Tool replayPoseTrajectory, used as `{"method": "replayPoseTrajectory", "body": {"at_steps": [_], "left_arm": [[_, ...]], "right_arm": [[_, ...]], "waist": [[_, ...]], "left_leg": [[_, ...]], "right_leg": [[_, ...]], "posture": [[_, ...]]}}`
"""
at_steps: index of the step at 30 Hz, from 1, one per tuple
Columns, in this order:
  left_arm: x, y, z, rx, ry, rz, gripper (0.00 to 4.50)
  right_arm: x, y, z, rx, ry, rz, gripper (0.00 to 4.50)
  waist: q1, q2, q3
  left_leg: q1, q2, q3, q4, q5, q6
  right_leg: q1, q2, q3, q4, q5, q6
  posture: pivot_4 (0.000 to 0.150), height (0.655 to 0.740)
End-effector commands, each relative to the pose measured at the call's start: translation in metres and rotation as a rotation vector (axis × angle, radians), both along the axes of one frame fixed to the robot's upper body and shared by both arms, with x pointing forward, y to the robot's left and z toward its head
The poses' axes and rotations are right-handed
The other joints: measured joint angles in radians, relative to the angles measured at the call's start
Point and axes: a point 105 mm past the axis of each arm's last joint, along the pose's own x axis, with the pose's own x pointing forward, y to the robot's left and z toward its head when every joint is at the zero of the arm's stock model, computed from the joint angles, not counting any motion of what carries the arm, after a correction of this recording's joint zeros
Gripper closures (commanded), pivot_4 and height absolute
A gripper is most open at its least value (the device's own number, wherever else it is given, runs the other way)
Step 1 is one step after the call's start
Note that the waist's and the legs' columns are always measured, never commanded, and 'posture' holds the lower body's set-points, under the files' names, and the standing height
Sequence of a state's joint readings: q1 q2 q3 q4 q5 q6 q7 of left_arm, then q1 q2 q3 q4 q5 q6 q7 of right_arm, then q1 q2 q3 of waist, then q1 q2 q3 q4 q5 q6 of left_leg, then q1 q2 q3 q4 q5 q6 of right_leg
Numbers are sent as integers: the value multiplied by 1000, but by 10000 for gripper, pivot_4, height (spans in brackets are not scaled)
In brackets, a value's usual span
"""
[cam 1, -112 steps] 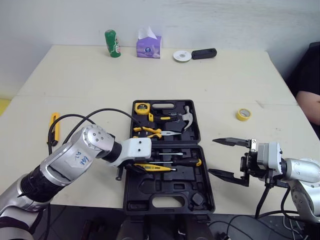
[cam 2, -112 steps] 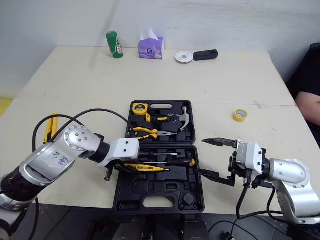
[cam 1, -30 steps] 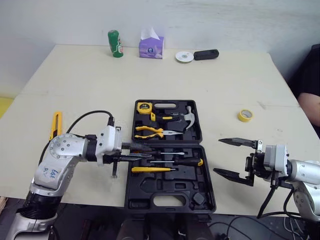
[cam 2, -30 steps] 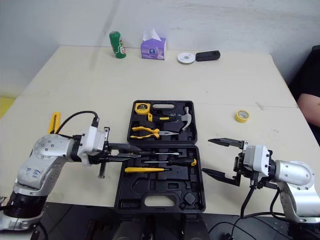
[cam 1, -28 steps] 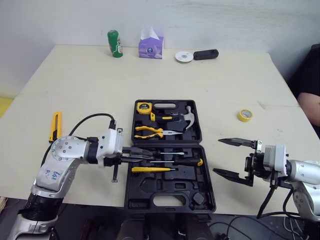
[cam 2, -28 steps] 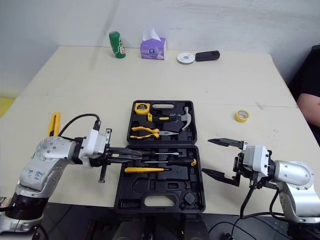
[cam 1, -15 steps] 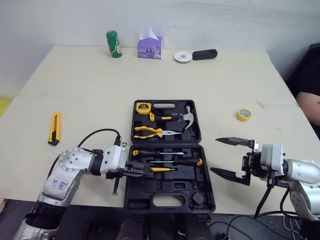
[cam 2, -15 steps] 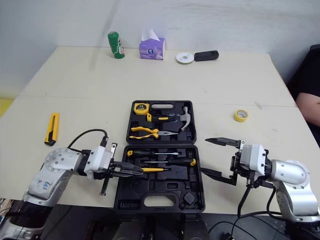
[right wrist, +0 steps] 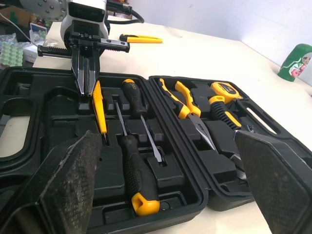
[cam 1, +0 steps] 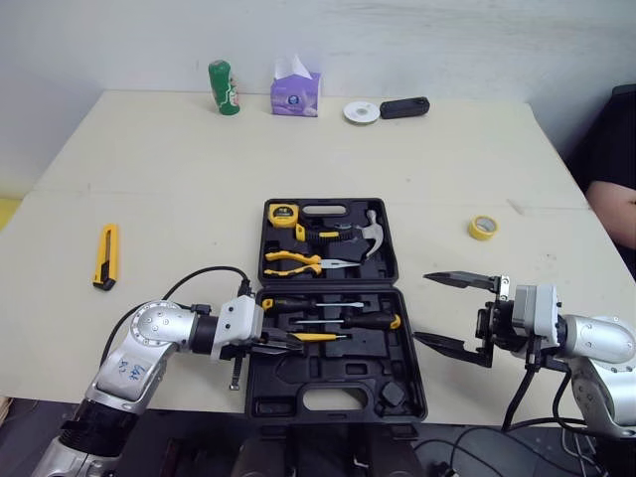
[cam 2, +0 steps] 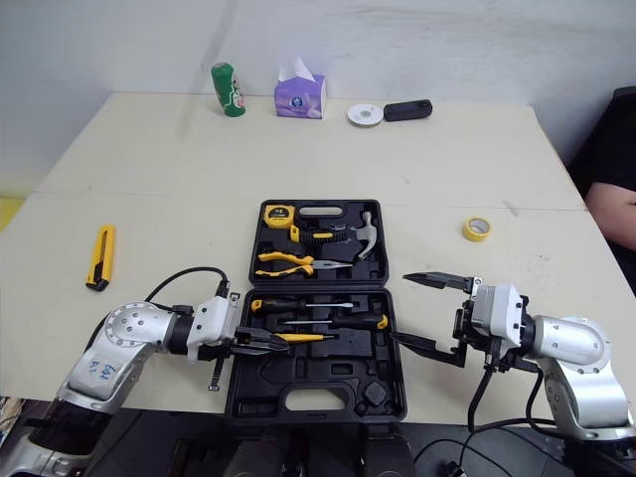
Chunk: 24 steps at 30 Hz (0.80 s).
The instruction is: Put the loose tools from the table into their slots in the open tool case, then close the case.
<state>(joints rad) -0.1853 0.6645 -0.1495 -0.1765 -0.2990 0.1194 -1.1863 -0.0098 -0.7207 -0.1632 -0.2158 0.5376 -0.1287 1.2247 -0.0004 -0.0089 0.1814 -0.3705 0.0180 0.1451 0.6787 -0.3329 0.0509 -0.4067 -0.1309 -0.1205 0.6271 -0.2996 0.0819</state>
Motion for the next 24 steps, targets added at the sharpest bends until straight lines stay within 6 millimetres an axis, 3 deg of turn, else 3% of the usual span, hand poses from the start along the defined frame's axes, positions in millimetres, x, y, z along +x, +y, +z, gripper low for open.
{"method": "replayPoseTrajectory", "body": {"at_steps": [1, 6, 16, 24], "left_arm": [[2, 0, 1, 11, -10, 14, 44557], [2, 1, 0, 18, -2, 28, 44557], [10, -7, 16, -67, 29, 66, 44557], [11, -8, 9, -26, 60, 81, 44557]], "right_arm": [[-3, 5, 8, 3, -36, 17, 0], [-3, 6, 7, 5, -33, 18, 0], [-3, 7, 5, 9, -23, 18, 0], [-4, 7, 3, 4, -14, 18, 0]], "waist": [[0, 0, 0], [0, 0, 0], [0, 0, 0], [0, 0, 0]], "left_leg": [[0, 0, 0, 0, 0, 0], [0, 0, 0, 0, 0, 0], [0, 0, 0, 0, 0, 0], [0, 0, 0, -1, 0, 0]], "right_leg": [[0, 0, 0, 0, 0, 0], [0, 0, 0, 0, 0, 0], [0, 0, 0, 0, 0, 0], [0, 0, 0, 0, 0, 0]], "posture": [[1500, 7400], [1500, 7400], [1500, 7400], [1500, 7400]]}}
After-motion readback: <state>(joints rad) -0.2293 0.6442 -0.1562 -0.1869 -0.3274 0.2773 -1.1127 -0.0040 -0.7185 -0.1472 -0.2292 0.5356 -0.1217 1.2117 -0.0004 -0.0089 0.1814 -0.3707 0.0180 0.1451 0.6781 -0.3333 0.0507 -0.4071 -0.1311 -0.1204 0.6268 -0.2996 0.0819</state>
